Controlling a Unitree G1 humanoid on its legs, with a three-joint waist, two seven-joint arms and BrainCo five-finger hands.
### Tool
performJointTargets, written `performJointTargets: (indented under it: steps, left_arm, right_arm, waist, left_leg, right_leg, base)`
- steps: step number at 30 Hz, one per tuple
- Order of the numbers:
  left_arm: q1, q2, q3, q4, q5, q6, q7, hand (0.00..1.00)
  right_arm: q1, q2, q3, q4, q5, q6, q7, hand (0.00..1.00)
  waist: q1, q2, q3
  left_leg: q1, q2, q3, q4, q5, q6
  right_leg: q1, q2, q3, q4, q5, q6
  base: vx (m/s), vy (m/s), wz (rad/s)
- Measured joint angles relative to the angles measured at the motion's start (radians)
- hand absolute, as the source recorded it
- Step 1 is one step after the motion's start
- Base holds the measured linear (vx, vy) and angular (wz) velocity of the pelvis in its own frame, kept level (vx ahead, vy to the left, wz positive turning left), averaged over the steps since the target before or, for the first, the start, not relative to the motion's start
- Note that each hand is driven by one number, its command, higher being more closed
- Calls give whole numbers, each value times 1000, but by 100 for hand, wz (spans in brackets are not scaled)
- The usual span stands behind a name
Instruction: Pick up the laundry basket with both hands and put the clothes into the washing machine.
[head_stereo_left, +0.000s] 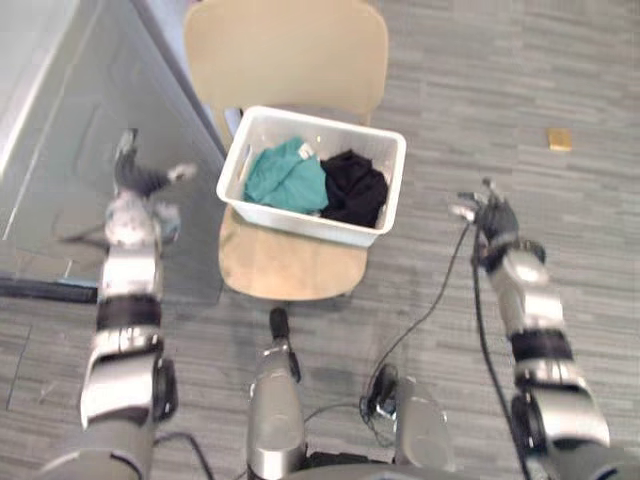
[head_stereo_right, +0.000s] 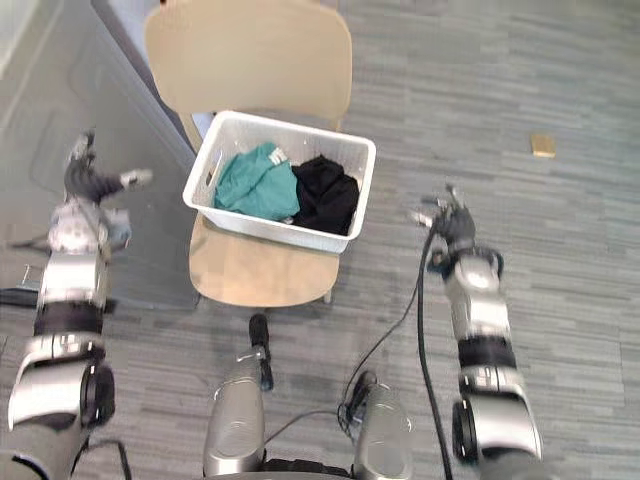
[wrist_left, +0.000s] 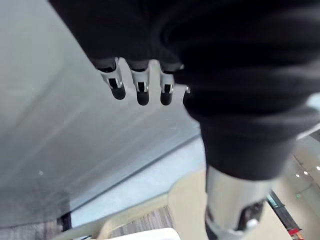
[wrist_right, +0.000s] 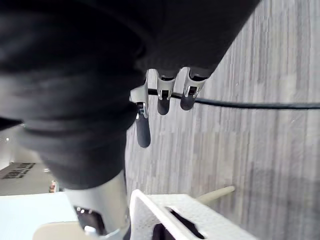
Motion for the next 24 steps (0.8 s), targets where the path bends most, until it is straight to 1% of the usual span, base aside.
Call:
performJointTargets:
  steps: [1,2,3,4,5,6,7,8,9,10,11,12,13,14,15,16,17,18,19,20,21,22,23,24]
  left_arm:
    - [42,-2,10,-15,1,1,-1,0]
    - [126,-18,39,-48,12,3,-2,0]
    - [200,-47,62,-85,22,7,-1,0]
    - [232,-64,72,-104,29,10,0,0]
    - [297,-105,84,-141,39,12,3,0]
    - [337,-146,85,-163,40,13,5,0]
    - [373,-193,83,-181,40,16,8,0]
    - [405,-244,76,-200,40,20,15,0]
    - [449,-311,61,-212,40,22,22,0]
    - [480,-361,45,-202,35,23,23,0]
    - [485,-380,37,-181,34,24,23,0]
    - [488,-413,27,-155,14,20,24,0]
    - [499,-438,16,-114,-16,8,25,0]
    - [511,-447,6,-94,-26,2,26,0]
    - [523,-458,-34,-37,-49,-13,24,0]
    - [524,-473,-79,43,-69,-29,23,0]
    - [521,-480,-101,90,-75,-35,22,0]
    - [509,-493,-144,176,-83,-41,20,0]
    - [506,-502,-174,219,-85,-43,20,0]
    - [501,-513,-205,250,-85,-45,20,0]
    - [498,-518,-251,274,-84,-48,21,0]
    - [498,-517,-271,278,-84,-48,21,0]
    - [499,-514,-298,289,-83,-52,20,0]
    - [502,-514,-310,297,-83,-55,17,0]
  right_arm:
    - [39,15,-13,1,-11,0,9,0]
    - [119,41,-27,3,-25,0,18,0]
    - [196,65,-52,7,-38,0,31,0]
    - [228,71,-56,12,-45,-2,33,0]
    - [283,86,-75,40,-54,-9,35,0]
    - [320,101,-93,57,-57,-9,33,0]
    - [354,108,-101,76,-60,-12,32,0]
    - [382,112,-105,94,-60,-13,32,0]
    - [404,124,-124,129,-60,-17,30,0]
    - [408,140,-129,204,-60,-27,26,0]
    - [404,158,-141,244,-61,-27,26,0]
    - [410,195,-169,279,-61,-27,20,0]
    - [420,220,-161,282,-61,-29,4,0]
    - [425,229,-156,284,-61,-29,4,0]
    - [440,237,-144,310,-62,-34,0,0]
    - [446,240,-122,359,-62,-34,-11,0]
    - [452,239,-113,375,-62,-33,-15,0]
    - [463,242,-112,406,-79,-35,-16,0]
    - [458,245,-110,438,-92,-35,-17,0]
    - [457,249,-109,467,-100,-36,-19,0]
    - [454,259,-110,507,-104,-35,-29,0]
    - [445,262,-114,520,-103,-34,-34,0]
    - [420,263,-112,552,-118,-35,-39,0]
    - [397,266,-111,579,-138,-35,-41,0]
  waist:
    - [0,-7,-7]
    - [-1,-15,-26]
    - [-5,-16,-51]
    - [-3,-16,-62]
    - [-1,-15,-85]
    - [-1,-14,-100]
    - [-1,-13,-111]
    - [-4,-9,-119]
    - [-5,1,-129]
    - [-20,9,-144]
    - [-23,3,-157]
    - [-19,-12,-162]
    - [-23,2,-169]
    - [-28,12,-177]
    - [-34,19,-185]
    - [-48,43,-216]
    - [-54,54,-228]
    - [-68,64,-255]
    - [-79,64,-270]
    - [-84,64,-282]
    - [-88,61,-295]
    - [-93,60,-300]
    - [-103,57,-300]
    - [-100,57,-300]
  left_leg:
    - [16,-5,-3,-2,1,1]
    - [39,-9,-15,-3,-2,-4]
    - [52,-11,-31,-7,-4,-6]
    - [54,-13,-42,-10,-3,-7]
    - [54,-22,-65,-22,6,-17]
    - [54,-33,-83,-41,24,-19]
    - [53,-51,-108,-67,51,-19]
    - [49,-67,-130,-92,73,-11]
    - [45,-81,-153,-138,78,22]
    - [29,-76,-121,-174,-3,122]
    - [5,-75,-74,-155,-48,175]
    - [-51,-55,26,29,-61,184]
    - [-59,-18,97,238,-80,189]
    - [-38,3,131,307,-108,179]
    - [17,42,188,396,-200,145]
    - [62,86,222,479,-248,141]
    - [74,111,242,507,-255,134]
    - [98,145,278,535,-257,130]
    - [104,154,292,530,-253,124]
    - [100,146,293,495,-245,92]
    - [82,123,310,430,-266,55]
    - [74,108,327,408,-279,52]
    - [63,89,363,378,-301,78]
    - [62,66,369,349,-312,96]
  right_leg:
    - [14,-1,-1,5,-8,-3]
    - [46,-3,-10,8,-28,-2]
    - [69,-2,-24,7,-42,-7]
    - [77,-2,-30,8,-50,-4]
    - [82,-7,-54,22,-65,-13]
    - [83,-15,-73,35,-79,-12]
    - [79,-28,-96,55,-95,-17]
    - [75,-41,-123,75,-112,-19]
    - [71,-54,-160,108,-136,-25]
    - [83,-43,-208,73,-132,-46]
    - [88,-55,-246,29,-113,-71]
    - [96,-70,-306,-19,-73,-82]
    - [115,-71,-354,-41,-56,-103]
    - [127,-70,-373,-46,-54,-107]
    - [153,-69,-412,-49,-54,-107]
    - [175,-72,-464,-49,-54,-108]
    - [189,-74,-492,-49,-54,-108]
    - [206,-92,-547,-42,-54,-107]
    - [212,-110,-587,-31,-53,-107]
    - [217,-132,-626,-16,-53,-107]
    - [222,-157,-681,-8,-45,-92]
    - [228,-169,-709,-11,-36,-78]
    - [248,-179,-762,-23,-7,-73]
    - [271,-185,-794,-29,38,-73]
  base:
    - [102,-99,20]
    - [84,-105,29]
    - [75,-115,35]
    - [62,-118,43]
    - [43,-114,47]
    - [34,-115,65]
    - [3,-121,74]
    - [-30,-129,95]
    - [-79,-175,119]
    - [-75,-150,126]
    - [-68,-122,127]
    - [-27,-132,116]
    - [-28,-131,95]
    - [-49,-144,88]
    - [-58,-77,92]
    - [-44,-46,99]
    - [0,21,118]
    - [29,81,118]
    - [42,113,144]
    - [66,183,160]
    - [63,189,150]
    - [74,268,167]
    - [83,293,163]
    - [92,297,158]
